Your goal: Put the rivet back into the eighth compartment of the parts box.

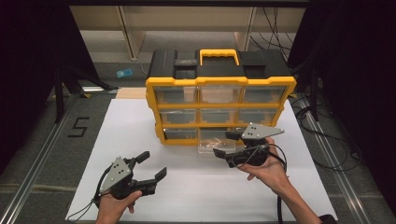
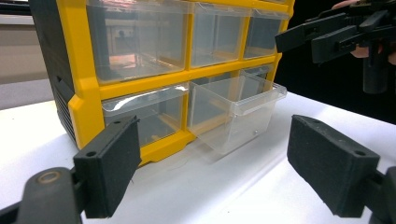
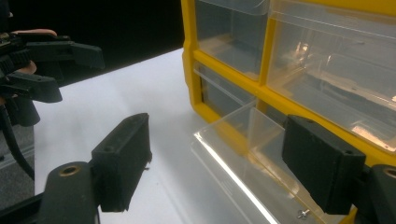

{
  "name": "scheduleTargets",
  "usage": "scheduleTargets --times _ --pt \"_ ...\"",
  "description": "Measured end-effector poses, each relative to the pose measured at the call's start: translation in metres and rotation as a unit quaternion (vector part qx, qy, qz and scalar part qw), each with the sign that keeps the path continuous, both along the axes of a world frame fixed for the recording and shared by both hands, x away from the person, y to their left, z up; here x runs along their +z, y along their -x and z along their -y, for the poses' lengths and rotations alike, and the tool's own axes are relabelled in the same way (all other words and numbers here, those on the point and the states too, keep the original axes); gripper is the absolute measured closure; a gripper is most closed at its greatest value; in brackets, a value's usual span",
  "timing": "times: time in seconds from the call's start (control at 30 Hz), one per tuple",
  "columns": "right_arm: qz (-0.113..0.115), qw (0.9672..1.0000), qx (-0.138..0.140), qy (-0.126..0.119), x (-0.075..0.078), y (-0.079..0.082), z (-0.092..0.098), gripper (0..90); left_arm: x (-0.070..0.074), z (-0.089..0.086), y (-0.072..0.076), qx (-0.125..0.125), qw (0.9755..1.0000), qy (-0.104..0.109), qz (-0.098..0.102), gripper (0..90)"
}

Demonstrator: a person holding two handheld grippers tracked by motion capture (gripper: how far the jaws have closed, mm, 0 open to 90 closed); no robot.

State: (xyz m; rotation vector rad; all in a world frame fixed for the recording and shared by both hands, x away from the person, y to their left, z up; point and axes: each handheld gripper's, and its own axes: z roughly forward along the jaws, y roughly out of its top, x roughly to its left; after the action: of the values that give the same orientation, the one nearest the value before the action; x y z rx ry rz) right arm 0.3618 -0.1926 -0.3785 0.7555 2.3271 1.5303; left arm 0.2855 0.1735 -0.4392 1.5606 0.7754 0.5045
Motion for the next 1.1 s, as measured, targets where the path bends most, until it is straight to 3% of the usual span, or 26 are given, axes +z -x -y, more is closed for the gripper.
scheduleTargets --times 0.03,0.1,0.43,0.6,0.7,0.93,0.97,1.03,1.1 --pt "0.008 1.0 -0.003 -0.004 -0.001 0.001 0.0 24.1 0.0 0.0 0.0 0.0 1.0 0.0 0.0 17.4" --pt "0.001 1.0 0.0 -0.003 -0.002 0.002 0.0 23.6 0.0 0.0 0.0 0.0 1.0 0.0 0.0 17.4" --pt "0.014 0.9994 -0.003 -0.03 -0.009 0.013 0.002 21.1 0.0 0.0 0.0 0.0 1.0 0.0 0.0 17.4" --pt "0.019 0.9993 -0.006 -0.03 -0.012 0.016 0.004 20.6 0.0 0.0 0.0 -0.001 1.0 0.0 0.001 17.4" --pt "0.01 0.9996 -0.005 -0.025 -0.013 0.019 0.005 20.3 0.0 0.0 0.0 0.0 1.0 0.001 0.001 17.4" --pt "0.022 0.9987 -0.015 -0.043 -0.018 0.023 0.01 19.4 0.0 0.0 0.0 -0.001 1.0 0.0 0.0 17.4" --pt "0.021 0.999 -0.016 -0.035 -0.017 0.024 0.011 19.2 0.0 0.0 0.0 -0.001 1.0 0.0 0.0 17.4" --pt "0.014 0.9989 -0.014 -0.043 -0.018 0.025 0.012 18.8 0.0 0.001 0.0 -0.001 1.0 0.0 0.0 17.4" --pt "0.025 0.9984 -0.021 -0.046 -0.019 0.026 0.013 18.4 0.0 0.001 0.0 -0.001 1.0 0.0 0.0 17.4"
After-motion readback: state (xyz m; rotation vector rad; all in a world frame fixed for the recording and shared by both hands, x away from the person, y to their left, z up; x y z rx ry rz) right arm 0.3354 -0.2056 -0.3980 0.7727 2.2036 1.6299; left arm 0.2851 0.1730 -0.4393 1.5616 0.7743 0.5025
